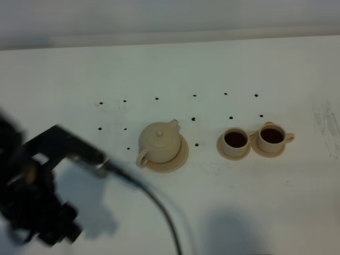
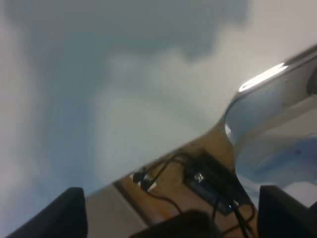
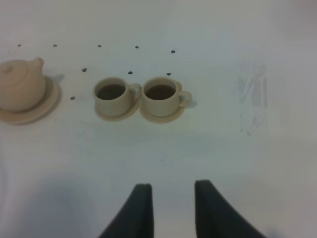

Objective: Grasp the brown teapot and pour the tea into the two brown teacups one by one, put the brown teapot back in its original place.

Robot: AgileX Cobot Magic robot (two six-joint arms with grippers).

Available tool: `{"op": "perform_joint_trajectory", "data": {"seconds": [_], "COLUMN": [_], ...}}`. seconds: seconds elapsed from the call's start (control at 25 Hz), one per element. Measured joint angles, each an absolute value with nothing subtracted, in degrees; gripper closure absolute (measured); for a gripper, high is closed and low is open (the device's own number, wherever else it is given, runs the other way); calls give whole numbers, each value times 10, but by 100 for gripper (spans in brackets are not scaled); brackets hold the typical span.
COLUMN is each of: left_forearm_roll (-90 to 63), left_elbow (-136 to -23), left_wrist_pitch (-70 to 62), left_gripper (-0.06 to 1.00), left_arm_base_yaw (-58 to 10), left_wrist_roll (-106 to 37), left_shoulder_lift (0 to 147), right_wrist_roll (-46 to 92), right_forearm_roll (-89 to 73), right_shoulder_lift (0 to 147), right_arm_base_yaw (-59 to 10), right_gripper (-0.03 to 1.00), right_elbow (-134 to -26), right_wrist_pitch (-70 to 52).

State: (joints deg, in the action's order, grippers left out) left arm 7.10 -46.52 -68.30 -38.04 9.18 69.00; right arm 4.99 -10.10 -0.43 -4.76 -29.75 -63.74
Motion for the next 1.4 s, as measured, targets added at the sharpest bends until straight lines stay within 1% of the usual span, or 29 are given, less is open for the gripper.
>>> {"op": "perform_joint_trajectory", "data": {"seconds": [0.2,0.32,0.44,0.56,0.84,0.92,1.12,1.4], "left_forearm_roll": [67,55,37,24,24,24,25,39], "left_elbow": [-365,-321,-298,-295,-295,-295,-295,-295], "left_wrist_pitch": [-652,-616,-614,-611,-611,-611,-611,-612], "left_gripper": [28,28,28,28,28,28,28,27], "left_arm_base_yaw": [-380,-380,-363,-317,-161,-127,-69,-7], "left_wrist_roll": [92,92,90,80,53,46,44,44], "left_shoulder_lift": [557,486,436,395,295,268,223,195], "right_wrist_roll": [50,50,50,50,50,50,50,50], "right_forearm_roll": [-101,-101,-101,-101,-101,-101,-101,-101], "right_shoulder_lift": [-4,-4,-4,-4,-4,-4,-4,-4], "right_arm_base_yaw": [-48,-48,-48,-48,-48,-48,-48,-48], "right_gripper": [76,76,76,76,76,76,76,76], "right_elbow": [-297,-297,-297,-297,-297,-297,-297,-297], "right_wrist_pitch": [-637,-637,-637,-637,-637,-637,-637,-637]}}
